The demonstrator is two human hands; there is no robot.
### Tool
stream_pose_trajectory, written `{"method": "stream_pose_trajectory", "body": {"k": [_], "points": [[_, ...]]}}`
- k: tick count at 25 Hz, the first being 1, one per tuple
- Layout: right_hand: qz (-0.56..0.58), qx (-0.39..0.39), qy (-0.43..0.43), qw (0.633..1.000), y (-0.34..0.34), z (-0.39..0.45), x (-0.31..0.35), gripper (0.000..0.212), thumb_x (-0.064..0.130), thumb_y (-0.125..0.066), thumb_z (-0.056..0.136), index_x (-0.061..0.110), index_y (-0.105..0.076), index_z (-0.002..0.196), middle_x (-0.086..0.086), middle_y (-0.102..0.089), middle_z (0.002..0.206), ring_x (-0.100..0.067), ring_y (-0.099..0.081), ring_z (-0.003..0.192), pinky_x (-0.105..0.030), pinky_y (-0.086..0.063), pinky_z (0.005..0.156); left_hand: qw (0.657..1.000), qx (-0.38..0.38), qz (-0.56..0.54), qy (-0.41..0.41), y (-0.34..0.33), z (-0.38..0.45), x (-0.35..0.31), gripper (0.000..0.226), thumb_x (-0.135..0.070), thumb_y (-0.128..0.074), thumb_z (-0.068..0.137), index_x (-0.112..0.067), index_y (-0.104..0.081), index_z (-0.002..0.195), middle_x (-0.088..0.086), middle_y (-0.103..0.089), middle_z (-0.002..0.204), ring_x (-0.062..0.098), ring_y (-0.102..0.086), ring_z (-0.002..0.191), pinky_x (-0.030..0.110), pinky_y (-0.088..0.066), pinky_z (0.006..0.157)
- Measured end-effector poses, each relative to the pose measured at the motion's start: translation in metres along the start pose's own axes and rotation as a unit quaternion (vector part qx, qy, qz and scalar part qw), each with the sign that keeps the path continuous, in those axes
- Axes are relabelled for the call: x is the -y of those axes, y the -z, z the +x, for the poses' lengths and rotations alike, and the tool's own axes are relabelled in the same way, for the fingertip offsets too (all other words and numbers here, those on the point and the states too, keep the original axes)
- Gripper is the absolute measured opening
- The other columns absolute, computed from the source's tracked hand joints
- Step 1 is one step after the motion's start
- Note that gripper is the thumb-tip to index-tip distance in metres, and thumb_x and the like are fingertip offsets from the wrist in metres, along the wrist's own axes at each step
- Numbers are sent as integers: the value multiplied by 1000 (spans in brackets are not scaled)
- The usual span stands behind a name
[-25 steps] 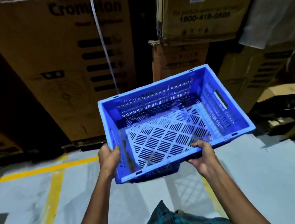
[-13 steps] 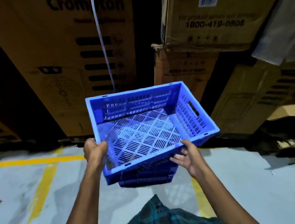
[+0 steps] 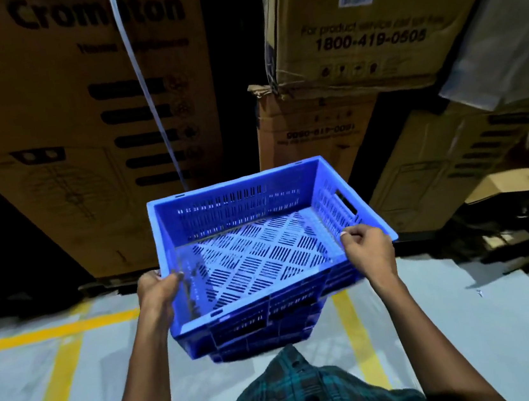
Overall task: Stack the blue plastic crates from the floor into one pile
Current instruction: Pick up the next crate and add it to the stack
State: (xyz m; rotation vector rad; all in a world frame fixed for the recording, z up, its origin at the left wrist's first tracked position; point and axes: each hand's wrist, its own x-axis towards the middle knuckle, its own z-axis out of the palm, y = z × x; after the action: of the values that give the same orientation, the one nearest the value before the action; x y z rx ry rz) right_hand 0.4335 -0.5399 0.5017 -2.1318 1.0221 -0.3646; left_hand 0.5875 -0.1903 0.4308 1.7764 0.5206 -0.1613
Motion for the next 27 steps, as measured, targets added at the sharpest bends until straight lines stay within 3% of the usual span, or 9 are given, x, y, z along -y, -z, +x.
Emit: {"method": "stream_pose_trajectory", "body": {"k": [4, 6, 10, 13, 17, 20, 23, 25, 27], "points": [[-28, -84, 6, 996, -22, 36, 15, 32, 31, -57, 85, 18, -70, 111, -11, -74, 104, -32, -66, 104, -38, -52, 88, 999, 44, 9, 11, -3, 46, -21, 20, 1, -74, 74, -10, -58, 76, 17, -66, 83, 25, -61, 77, 48, -55, 72], [-98, -121, -5, 988, -25, 55, 19, 42, 28, -57, 84, 16, -64, 123, -17, -68, 115, -39, -59, 113, -44, -50, 93, 998, 59, 23, 3, -7, 62, -30, 21, 3, -73, 77, -10, -56, 77, 15, -64, 84, 24, -58, 78, 44, -51, 72], [-210, -44, -134, 967, -29, 81, 10, 49, 34, -58, 82, 9, -52, 124, -20, -59, 127, -43, -56, 115, -47, -42, 96, 995, 101, 23, 15, -8, 96, -39, 22, 0, -74, 76, -8, -58, 89, 18, -67, 89, 26, -61, 79, 51, -55, 76], [-162, -11, -172, 972, -33, 96, 9, 45, 38, -59, 84, 7, -60, 117, -22, -64, 118, -42, -61, 109, -42, -48, 87, 992, 118, 35, 28, -7, 122, -41, 25, -5, -76, 71, -9, -60, 90, 20, -70, 90, 31, -65, 80, 61, -55, 79], [-103, -28, -146, 983, -43, 119, 22, 41, 33, -59, 83, 15, -67, 119, -21, -68, 114, -41, -63, 108, -40, -50, 87, 988, 143, 55, -32, -23, 148, -69, 5, -9, -71, 82, -8, -67, 84, 22, -71, 92, 28, -65, 78, 51, -55, 75], [-90, -39, -127, 987, -53, 136, 38, 42, 31, -58, 83, 15, -64, 121, -20, -69, 115, -40, -63, 109, -41, -50, 87, 985, 146, 83, -46, -36, 188, -68, 23, -27, -72, 74, -9, -70, 88, 19, -75, 93, 33, -71, 81, 62, -57, 76], [-70, -52, -117, 989, -57, 150, 46, 39, 24, -56, 84, 18, -62, 122, -20, -68, 116, -40, -63, 109, -41, -49, 88, 983, 104, 143, -58, -42, 177, -78, 24, -26, -68, 81, -9, -70, 98, 19, -74, 99, 31, -69, 85, 51, -59, 77], [-74, -49, -104, 991, -55, 160, 46, 39, 21, -55, 85, 20, -62, 123, -20, -67, 118, -40, -62, 110, -41, -49, 89, 972, 72, 207, -80, -40, 155, -85, 24, -22, -67, 87, -3, -65, 101, 22, -69, 100, 38, -65, 90, 38, -50, 71], [-92, -28, -101, 990, -53, 163, 39, 39, 21, -56, 85, 21, -61, 124, -20, -66, 119, -41, -62, 111, -42, -49, 89, 964, 46, 248, -83, -38, 142, -79, 23, -20, -66, 89, 1, -60, 96, 27, -64, 99, 42, -61, 90, 34, -40, 69]]}}
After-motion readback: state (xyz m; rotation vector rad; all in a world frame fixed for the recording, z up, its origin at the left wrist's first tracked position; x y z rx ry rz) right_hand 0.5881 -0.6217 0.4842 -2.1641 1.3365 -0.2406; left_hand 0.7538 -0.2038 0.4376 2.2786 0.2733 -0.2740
